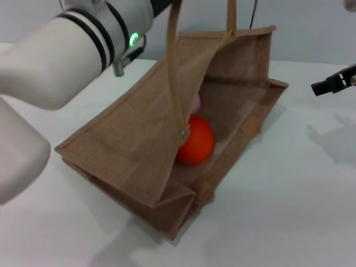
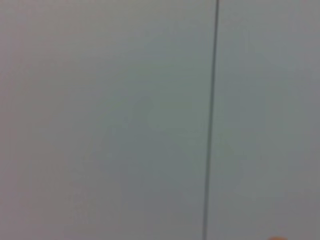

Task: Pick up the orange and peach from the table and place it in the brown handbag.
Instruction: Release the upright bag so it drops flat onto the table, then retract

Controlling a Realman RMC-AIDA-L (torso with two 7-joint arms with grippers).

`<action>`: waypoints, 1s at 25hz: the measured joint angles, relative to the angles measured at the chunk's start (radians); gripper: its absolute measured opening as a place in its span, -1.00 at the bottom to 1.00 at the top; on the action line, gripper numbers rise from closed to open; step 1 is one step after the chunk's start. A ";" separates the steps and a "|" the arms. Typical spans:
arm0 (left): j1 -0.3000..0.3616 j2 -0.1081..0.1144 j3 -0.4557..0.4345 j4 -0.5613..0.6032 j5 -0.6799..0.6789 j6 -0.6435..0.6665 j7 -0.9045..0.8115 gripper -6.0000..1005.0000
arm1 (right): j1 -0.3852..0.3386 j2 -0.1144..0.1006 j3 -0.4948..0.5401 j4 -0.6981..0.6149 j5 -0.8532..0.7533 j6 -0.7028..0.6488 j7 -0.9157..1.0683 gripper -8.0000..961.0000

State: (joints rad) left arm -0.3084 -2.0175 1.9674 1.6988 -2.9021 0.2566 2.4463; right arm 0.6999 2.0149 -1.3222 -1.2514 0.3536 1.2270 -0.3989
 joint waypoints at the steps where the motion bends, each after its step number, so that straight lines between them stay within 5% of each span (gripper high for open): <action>1: 0.002 0.002 0.004 -0.011 0.000 -0.030 -0.006 0.76 | 0.000 0.000 0.000 0.002 0.000 0.000 0.000 0.60; 12: -0.001 0.060 0.021 -0.152 0.006 -0.364 -0.161 0.75 | 0.019 -0.001 0.001 0.041 -0.002 -0.008 -0.002 0.60; 25: -0.034 0.012 0.031 -0.056 0.166 0.136 0.026 0.75 | 0.023 -0.001 0.004 0.043 -0.002 -0.003 -0.002 0.60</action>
State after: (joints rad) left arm -0.3424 -2.0056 1.9983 1.6423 -2.7360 0.3921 2.4728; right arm 0.7231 2.0140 -1.3184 -1.2087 0.3512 1.2240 -0.4004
